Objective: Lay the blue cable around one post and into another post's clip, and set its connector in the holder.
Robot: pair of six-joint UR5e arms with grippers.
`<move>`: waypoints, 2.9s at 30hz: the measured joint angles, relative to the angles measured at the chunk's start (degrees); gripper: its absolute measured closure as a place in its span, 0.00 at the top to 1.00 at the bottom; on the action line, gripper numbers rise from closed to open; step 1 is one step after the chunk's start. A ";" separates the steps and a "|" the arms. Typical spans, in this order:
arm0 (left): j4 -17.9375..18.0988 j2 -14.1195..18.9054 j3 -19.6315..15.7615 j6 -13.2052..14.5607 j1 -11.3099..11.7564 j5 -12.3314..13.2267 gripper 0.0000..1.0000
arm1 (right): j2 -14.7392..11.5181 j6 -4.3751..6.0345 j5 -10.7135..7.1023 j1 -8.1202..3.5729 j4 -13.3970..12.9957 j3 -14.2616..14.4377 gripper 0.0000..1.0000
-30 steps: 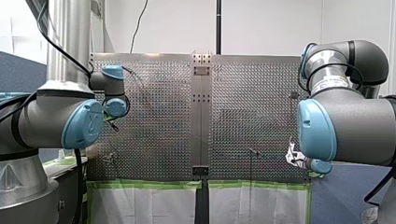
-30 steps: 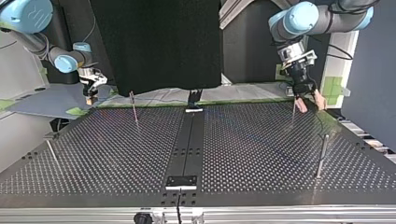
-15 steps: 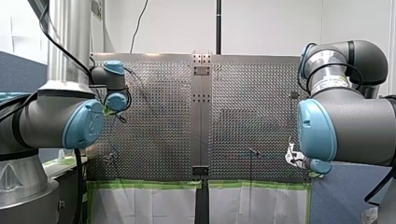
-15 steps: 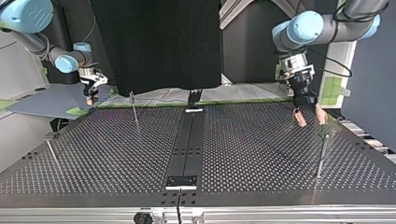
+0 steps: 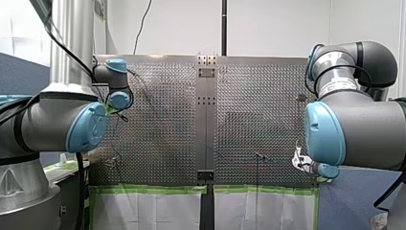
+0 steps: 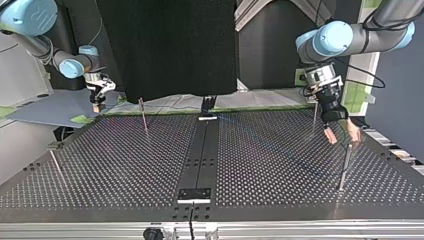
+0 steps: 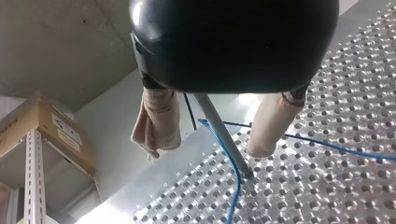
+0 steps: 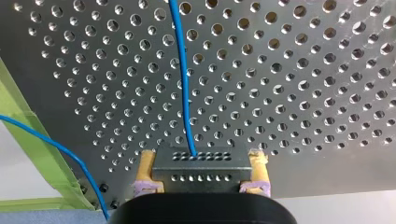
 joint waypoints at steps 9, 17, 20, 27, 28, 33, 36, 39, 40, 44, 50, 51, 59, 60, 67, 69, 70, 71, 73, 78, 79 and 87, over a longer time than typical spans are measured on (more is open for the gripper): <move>-0.55 -3.87 3.32 -0.11 0.23 -0.21 1.00 | 0.00 0.00 0.00 0.02 0.04 0.00 0.00; -2.19 -4.90 5.46 0.22 1.05 -1.60 1.00 | 0.00 0.05 -0.01 0.05 -0.05 0.00 0.00; -2.50 -4.91 6.03 0.30 1.39 -1.62 1.00 | 0.00 0.13 -0.02 0.05 -0.15 0.00 0.00; -2.66 -4.93 7.09 0.29 1.62 -0.62 1.00 | 0.00 0.14 -0.08 0.15 -0.08 -0.28 0.00; -2.70 -4.93 7.31 0.25 1.62 -0.49 1.00 | 0.00 0.15 -0.08 0.16 -0.05 -0.30 0.00; -3.47 -4.93 8.85 0.02 1.64 0.66 1.00 | 0.00 0.17 -0.09 0.18 0.03 -0.36 0.00; -4.26 -4.93 10.03 -0.21 1.68 0.86 1.00 | 0.00 0.17 -0.08 0.17 0.03 -0.37 0.00; -4.92 -4.96 10.96 -0.31 1.78 0.67 1.00 | 0.00 0.13 -0.08 0.18 0.07 -0.37 0.00; -5.23 -4.95 11.38 -0.37 1.87 0.48 1.00 | 0.00 0.11 -0.09 0.19 0.08 -0.38 0.00; -6.30 -4.96 12.62 -0.51 2.44 -0.03 1.00 | 0.00 0.03 -0.09 0.25 0.18 -0.41 0.00; -7.55 -5.00 13.58 -0.42 3.60 -0.17 1.00 | 0.01 0.00 -0.08 0.27 0.22 -0.38 0.00; -7.59 -5.00 13.61 -0.38 3.71 -0.15 1.00 | 0.01 0.00 -0.09 0.27 0.22 -0.37 0.00; -7.66 -5.02 13.67 0.22 4.02 0.45 1.00 | 0.03 0.04 -0.06 0.23 0.22 -0.37 0.00; -7.63 -5.02 13.68 0.26 4.02 0.55 1.00 | 0.03 0.05 -0.02 0.21 0.22 -0.36 0.00; -7.46 -5.08 13.68 0.32 4.02 1.66 1.00 | -0.05 -0.39 1.49 -0.45 0.27 -0.40 0.00; -7.44 -5.09 13.68 0.32 3.99 1.96 1.00 | -0.26 -1.08 2.38 -0.71 0.54 -0.39 0.00; -7.43 -5.09 13.68 0.33 4.00 2.08 1.00 | -0.43 -1.44 2.68 -0.81 0.78 -0.38 0.00; -7.43 -5.09 13.68 0.34 4.00 2.16 1.00 | -0.74 -1.86 2.97 -0.92 1.16 -0.36 0.00; -7.42 -5.09 13.68 0.35 4.00 2.25 1.00 | -1.36 -2.29 3.30 -1.04 1.77 -0.15 0.00; -7.40 -5.11 13.68 0.43 3.97 2.33 1.00 | -3.53 -2.68 4.13 -1.46 2.33 1.59 0.00; -7.40 -5.11 13.68 0.45 3.96 2.34 1.00 | -3.96 -2.69 4.27 -1.53 2.26 1.99 0.00; -7.35 -5.49 13.68 0.81 3.84 2.47 1.00 | -7.70 -2.64 5.21 -1.39 1.41 5.69 0.00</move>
